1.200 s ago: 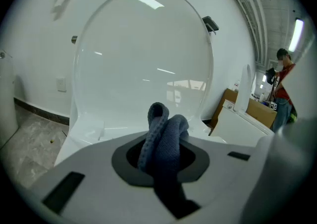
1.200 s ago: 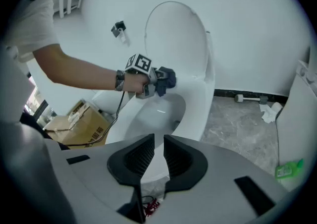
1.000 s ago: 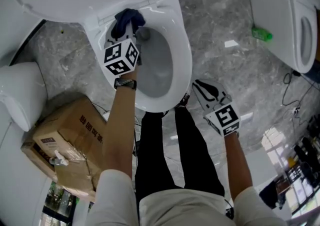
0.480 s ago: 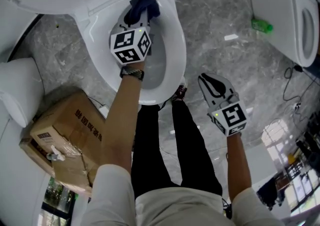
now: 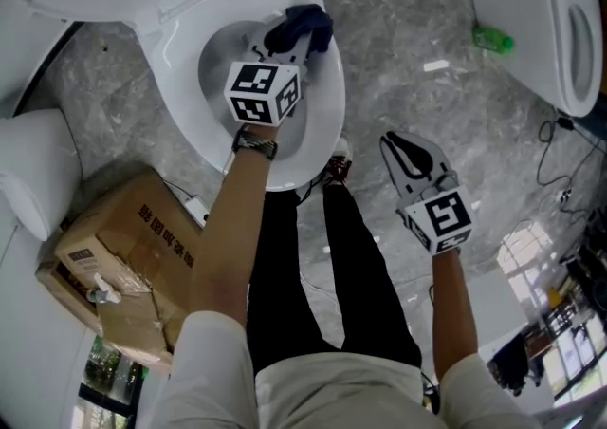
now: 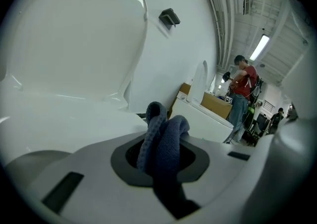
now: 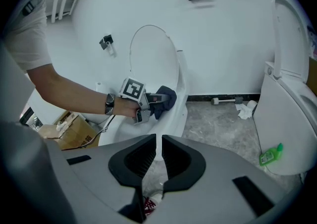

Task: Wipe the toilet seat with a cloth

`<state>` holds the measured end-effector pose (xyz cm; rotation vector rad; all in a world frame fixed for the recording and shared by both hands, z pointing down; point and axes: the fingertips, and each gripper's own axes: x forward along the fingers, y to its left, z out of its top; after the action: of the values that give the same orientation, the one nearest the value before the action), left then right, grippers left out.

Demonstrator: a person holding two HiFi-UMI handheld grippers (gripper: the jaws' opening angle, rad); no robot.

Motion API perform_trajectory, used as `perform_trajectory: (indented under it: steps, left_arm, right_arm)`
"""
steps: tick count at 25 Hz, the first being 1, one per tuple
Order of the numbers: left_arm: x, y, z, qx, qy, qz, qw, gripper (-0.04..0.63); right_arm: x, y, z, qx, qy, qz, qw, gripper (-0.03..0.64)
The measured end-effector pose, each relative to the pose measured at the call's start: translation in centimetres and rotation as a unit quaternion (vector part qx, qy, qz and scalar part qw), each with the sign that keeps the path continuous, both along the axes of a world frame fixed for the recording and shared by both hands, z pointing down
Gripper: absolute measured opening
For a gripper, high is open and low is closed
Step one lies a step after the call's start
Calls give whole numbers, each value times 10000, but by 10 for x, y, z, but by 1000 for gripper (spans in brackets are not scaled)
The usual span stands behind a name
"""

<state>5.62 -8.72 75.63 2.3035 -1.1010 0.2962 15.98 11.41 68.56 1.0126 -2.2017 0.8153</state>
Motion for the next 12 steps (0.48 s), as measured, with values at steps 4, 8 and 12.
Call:
perform_trajectory:
  steps: [4,8,12]
  left_arm:
    - [16,31,2,-66,226,400,9989,49]
    - [24,67,4,-323,296,773,9960,49]
    - [35,109,6,-492,75,1336,9898,49]
  right_arm:
    - [-3,5,-3,52,-8,30,10000,56]
    - [-9,7,-7,159,-92,89,9998,56]
    - [-8,10,-11,114,-209,398,9989,57]
